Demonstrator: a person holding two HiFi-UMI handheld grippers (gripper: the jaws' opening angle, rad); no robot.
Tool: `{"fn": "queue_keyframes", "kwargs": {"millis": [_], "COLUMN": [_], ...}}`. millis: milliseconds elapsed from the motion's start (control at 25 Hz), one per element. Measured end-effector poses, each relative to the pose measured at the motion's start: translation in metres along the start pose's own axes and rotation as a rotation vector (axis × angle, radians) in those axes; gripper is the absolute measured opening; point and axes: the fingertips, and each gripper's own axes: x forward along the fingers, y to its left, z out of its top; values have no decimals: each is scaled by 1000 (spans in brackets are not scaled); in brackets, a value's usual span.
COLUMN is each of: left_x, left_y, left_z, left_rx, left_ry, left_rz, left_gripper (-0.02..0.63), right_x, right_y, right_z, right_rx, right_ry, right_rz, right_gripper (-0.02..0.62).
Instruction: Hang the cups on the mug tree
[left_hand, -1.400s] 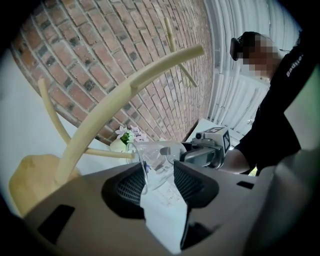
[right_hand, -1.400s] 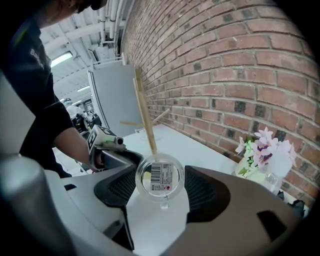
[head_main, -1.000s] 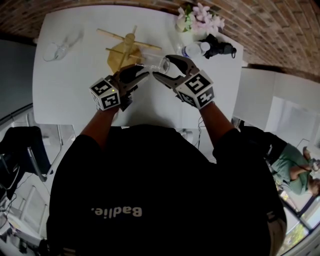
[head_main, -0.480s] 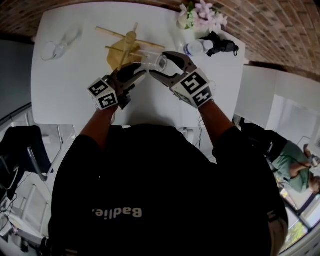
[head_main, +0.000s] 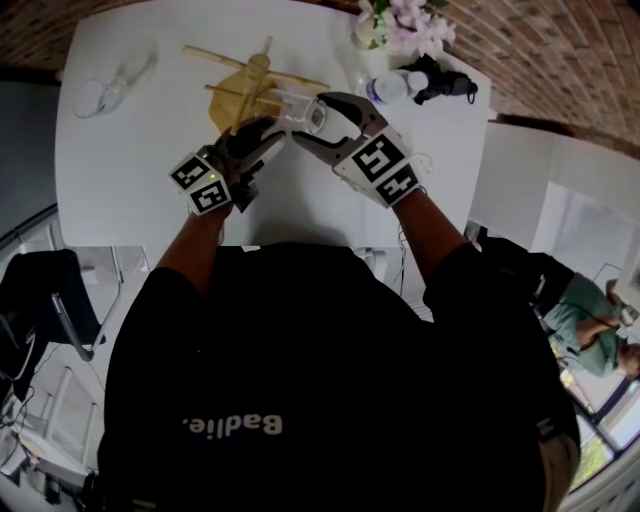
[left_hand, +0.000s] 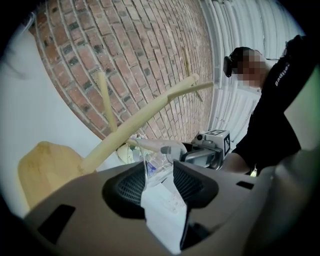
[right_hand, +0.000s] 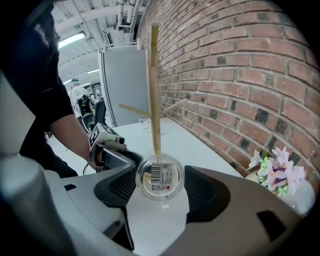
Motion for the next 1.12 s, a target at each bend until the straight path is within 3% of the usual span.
{"fn": "queue_keyframes", "kwargs": {"millis": [1120], "left_x": [-6], "left_y": [18], "left_z": [-11], "left_rx": [49], "left_ry": [69], "left_rz": [42], "left_gripper": [187], "right_x": [16], "right_y": [1], "right_z": [-22], "right_rx": [-2], "right_ry": [61], "right_rz": [-21], "right_gripper": [307]}}
